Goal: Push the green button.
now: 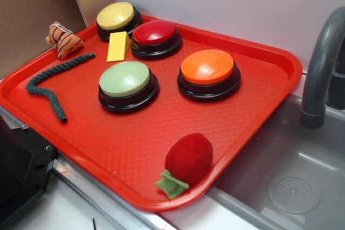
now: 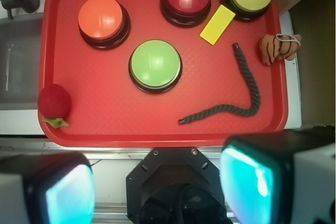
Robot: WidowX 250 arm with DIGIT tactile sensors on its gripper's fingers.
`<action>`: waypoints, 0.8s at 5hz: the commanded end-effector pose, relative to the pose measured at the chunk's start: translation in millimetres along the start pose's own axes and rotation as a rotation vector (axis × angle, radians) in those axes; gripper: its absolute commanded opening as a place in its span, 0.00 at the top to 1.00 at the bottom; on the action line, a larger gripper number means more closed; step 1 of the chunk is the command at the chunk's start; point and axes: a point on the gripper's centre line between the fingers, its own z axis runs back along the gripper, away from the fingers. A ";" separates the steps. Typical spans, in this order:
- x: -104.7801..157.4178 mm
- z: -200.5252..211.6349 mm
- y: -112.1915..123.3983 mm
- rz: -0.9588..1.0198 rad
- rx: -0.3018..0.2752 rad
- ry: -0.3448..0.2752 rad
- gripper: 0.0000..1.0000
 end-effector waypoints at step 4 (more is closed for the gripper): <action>71.3 -86.5 -19.0 -0.174 -0.021 -0.049 0.00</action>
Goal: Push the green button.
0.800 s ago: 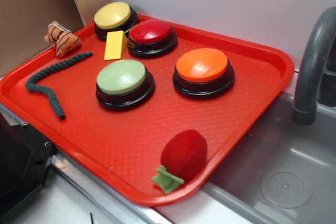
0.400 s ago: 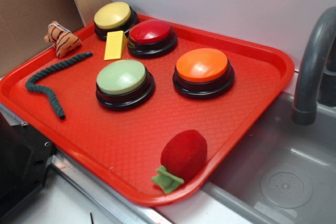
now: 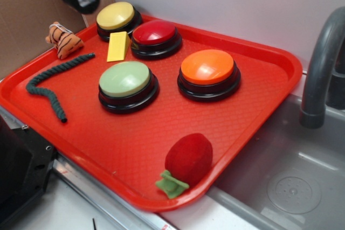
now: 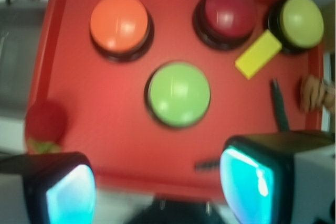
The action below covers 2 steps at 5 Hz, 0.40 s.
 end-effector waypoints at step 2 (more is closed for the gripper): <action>14.2 -84.4 38.7 -0.054 -0.021 0.068 0.00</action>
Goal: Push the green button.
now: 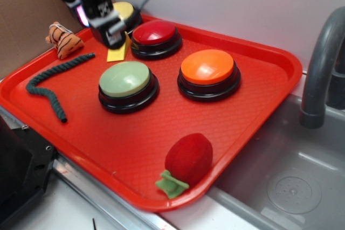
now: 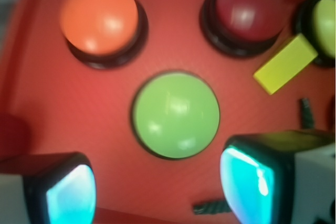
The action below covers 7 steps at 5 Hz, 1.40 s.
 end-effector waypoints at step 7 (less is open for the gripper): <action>6.2 18.2 4.0 0.048 0.137 0.085 0.00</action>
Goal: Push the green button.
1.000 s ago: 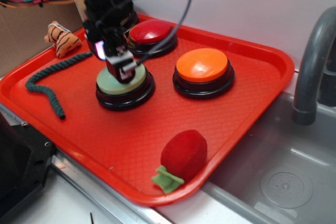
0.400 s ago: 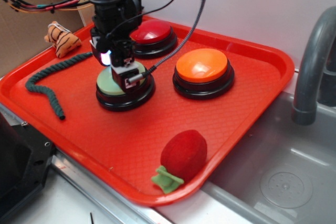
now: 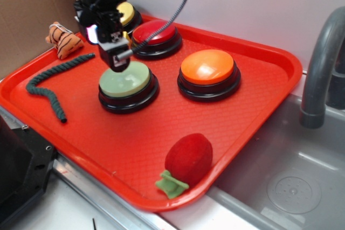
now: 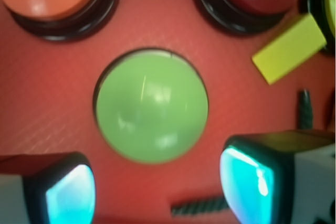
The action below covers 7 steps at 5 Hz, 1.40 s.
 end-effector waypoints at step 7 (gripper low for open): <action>-3.1 61.7 3.5 0.116 0.073 -0.057 0.00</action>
